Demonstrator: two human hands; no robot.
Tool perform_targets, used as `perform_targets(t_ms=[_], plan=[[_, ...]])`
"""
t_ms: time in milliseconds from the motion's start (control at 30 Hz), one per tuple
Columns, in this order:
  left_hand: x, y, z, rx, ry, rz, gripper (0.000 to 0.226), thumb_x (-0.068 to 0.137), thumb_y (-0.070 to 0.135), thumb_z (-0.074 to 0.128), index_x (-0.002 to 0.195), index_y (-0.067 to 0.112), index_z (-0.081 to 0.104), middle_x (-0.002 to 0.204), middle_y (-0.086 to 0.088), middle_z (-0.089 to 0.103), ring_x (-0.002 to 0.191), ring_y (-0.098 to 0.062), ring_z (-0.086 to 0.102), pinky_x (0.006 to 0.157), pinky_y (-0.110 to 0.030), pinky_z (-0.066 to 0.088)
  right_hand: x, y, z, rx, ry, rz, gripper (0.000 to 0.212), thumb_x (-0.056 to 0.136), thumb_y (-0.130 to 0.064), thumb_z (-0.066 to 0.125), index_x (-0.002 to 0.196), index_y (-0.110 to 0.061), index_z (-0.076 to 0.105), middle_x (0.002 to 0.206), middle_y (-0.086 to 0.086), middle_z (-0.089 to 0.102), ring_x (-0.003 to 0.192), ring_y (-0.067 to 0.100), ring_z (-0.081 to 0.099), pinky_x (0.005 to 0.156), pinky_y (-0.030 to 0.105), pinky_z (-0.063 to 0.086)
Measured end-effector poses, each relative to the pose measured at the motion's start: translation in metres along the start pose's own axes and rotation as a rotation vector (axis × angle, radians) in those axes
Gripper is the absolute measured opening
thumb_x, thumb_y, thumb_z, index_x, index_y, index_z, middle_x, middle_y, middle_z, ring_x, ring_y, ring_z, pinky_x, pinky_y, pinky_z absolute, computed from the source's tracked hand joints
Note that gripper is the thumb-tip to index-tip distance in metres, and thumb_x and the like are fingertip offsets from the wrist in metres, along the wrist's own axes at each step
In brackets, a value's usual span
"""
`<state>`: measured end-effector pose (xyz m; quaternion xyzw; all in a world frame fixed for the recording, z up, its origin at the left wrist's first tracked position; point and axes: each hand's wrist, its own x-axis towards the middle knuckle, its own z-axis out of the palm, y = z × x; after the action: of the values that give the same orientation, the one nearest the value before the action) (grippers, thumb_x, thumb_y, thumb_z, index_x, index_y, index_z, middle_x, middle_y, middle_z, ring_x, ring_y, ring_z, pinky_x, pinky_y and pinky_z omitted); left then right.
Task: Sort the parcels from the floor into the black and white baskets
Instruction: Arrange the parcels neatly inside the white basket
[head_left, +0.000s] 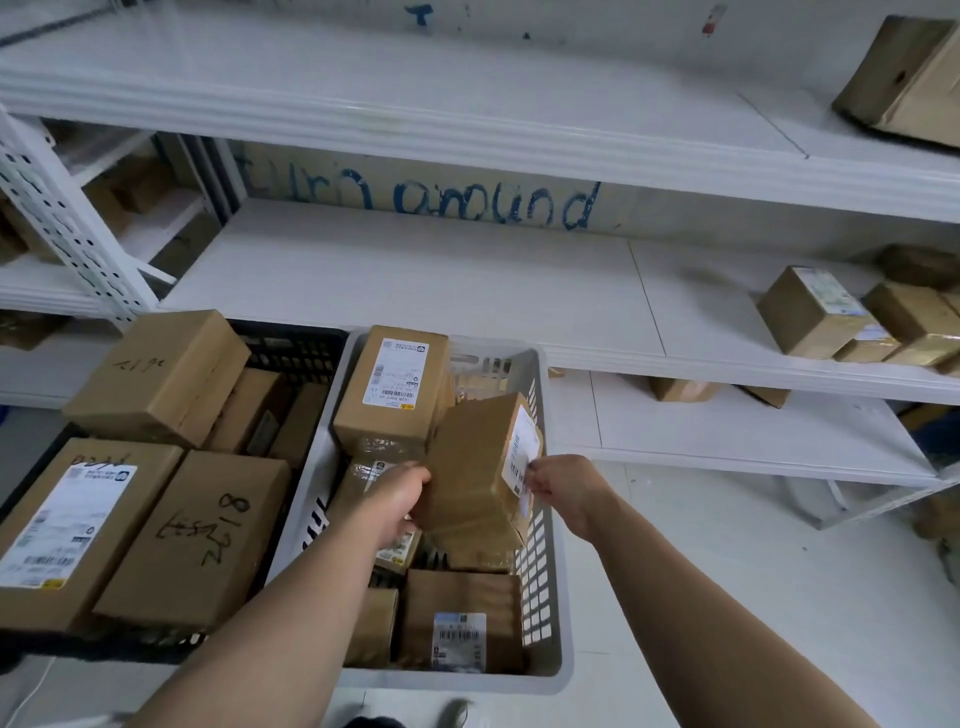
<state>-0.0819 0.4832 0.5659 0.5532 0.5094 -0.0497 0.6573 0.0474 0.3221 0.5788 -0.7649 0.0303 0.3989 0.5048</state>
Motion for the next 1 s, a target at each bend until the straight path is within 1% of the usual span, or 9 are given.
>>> perform_targets(t_ms=[67, 133, 200, 267, 400, 567, 700, 833, 1000], plan=[[0.006, -0.005, 0.001, -0.048, -0.043, -0.059, 0.018, 0.096, 0.026, 0.048, 0.100, 0.013, 0.060, 0.079, -0.005, 0.063, 0.071, -0.018, 0.058, 0.056, -0.026, 0.045, -0.002, 0.001, 0.005, -0.049, -0.019, 0.015, 0.036, 0.092, 0.007, 0.048, 0.126, 0.004, 0.058, 0.099, 0.009, 0.059, 0.085, 0.021, 0.056, 0.078, 0.032, 0.051], [0.011, -0.010, 0.003, -0.101, -0.138, -0.110, 0.036, 0.089, 0.044, 0.060, 0.108, 0.014, 0.064, 0.092, -0.004, 0.073, 0.087, -0.020, 0.068, 0.072, -0.033, 0.054, -0.006, 0.001, 0.011, -0.012, -0.059, 0.066, 0.043, 0.095, 0.004, 0.042, 0.134, -0.011, 0.056, 0.092, 0.003, 0.061, 0.076, 0.018, 0.057, 0.064, 0.028, 0.047], [0.019, -0.016, 0.005, -0.086, -0.198, -0.117, 0.060, 0.070, 0.066, 0.071, 0.109, 0.020, 0.065, 0.103, -0.004, 0.074, 0.099, -0.024, 0.069, 0.092, -0.042, 0.052, -0.007, 0.002, 0.016, 0.051, -0.106, 0.101, 0.044, 0.098, 0.000, 0.041, 0.136, -0.018, 0.054, 0.092, 0.003, 0.062, 0.076, 0.018, 0.059, 0.065, 0.031, 0.048], [0.023, -0.021, 0.009, -0.037, -0.249, -0.127, 0.072, 0.056, 0.076, 0.073, 0.107, 0.025, 0.065, 0.105, -0.002, 0.073, 0.101, -0.024, 0.067, 0.099, -0.043, 0.047, -0.006, 0.003, 0.018, 0.073, -0.132, 0.096, 0.043, 0.098, 0.000, 0.046, 0.135, -0.017, 0.055, 0.102, 0.004, 0.064, 0.080, 0.018, 0.062, 0.070, 0.031, 0.054], [0.034, -0.016, 0.022, -0.064, -0.281, -0.119, 0.042, 0.075, 0.064, 0.065, 0.095, 0.028, 0.061, 0.096, 0.003, 0.069, 0.090, -0.013, 0.064, 0.076, -0.029, 0.049, 0.010, 0.001, 0.022, -0.009, -0.057, -0.004, 0.043, 0.096, -0.004, 0.056, 0.138, -0.014, 0.054, 0.126, 0.010, 0.062, 0.095, 0.022, 0.068, 0.084, 0.038, 0.059], [0.052, 0.002, 0.041, -0.174, -0.297, -0.154, 0.037, 0.079, 0.058, 0.065, 0.100, 0.029, 0.059, 0.104, -0.001, 0.066, 0.098, -0.020, 0.060, 0.097, -0.045, 0.041, 0.034, -0.014, 0.018, 0.060, 0.027, -0.080, 0.049, 0.092, 0.003, 0.059, 0.136, -0.016, 0.052, 0.107, 0.007, 0.070, 0.089, 0.021, 0.070, 0.077, 0.034, 0.060], [0.080, 0.011, 0.059, -0.301, -0.298, -0.072, 0.054, 0.085, 0.047, 0.066, 0.133, 0.028, 0.051, 0.139, 0.000, 0.053, 0.128, -0.021, 0.048, 0.114, -0.049, 0.030, 0.062, -0.022, 0.020, -0.092, 0.104, -0.103, 0.041, 0.089, 0.008, 0.050, 0.122, -0.014, 0.058, 0.108, 0.004, 0.069, 0.093, 0.023, 0.069, 0.080, 0.041, 0.060], [0.098, 0.018, 0.069, -0.277, -0.258, 0.036, 0.035, 0.102, 0.032, 0.044, 0.136, 0.035, 0.044, 0.131, 0.007, 0.057, 0.114, -0.014, 0.053, 0.099, -0.034, 0.035, 0.092, -0.027, 0.026, -0.246, 0.119, -0.091, 0.040, 0.089, 0.008, 0.047, 0.119, -0.015, 0.060, 0.110, 0.002, 0.069, 0.093, 0.020, 0.068, 0.074, 0.032, 0.060], [0.125, 0.017, 0.072, -0.209, -0.163, 0.047, 0.036, 0.103, 0.033, 0.038, 0.138, 0.039, 0.042, 0.124, 0.010, 0.060, 0.108, -0.013, 0.058, 0.078, -0.026, 0.040, 0.127, -0.032, 0.037, -0.382, 0.081, -0.086, 0.054, 0.087, 0.011, 0.038, 0.133, -0.013, 0.054, 0.120, 0.005, 0.067, 0.102, 0.023, 0.064, 0.078, 0.028, 0.054]])
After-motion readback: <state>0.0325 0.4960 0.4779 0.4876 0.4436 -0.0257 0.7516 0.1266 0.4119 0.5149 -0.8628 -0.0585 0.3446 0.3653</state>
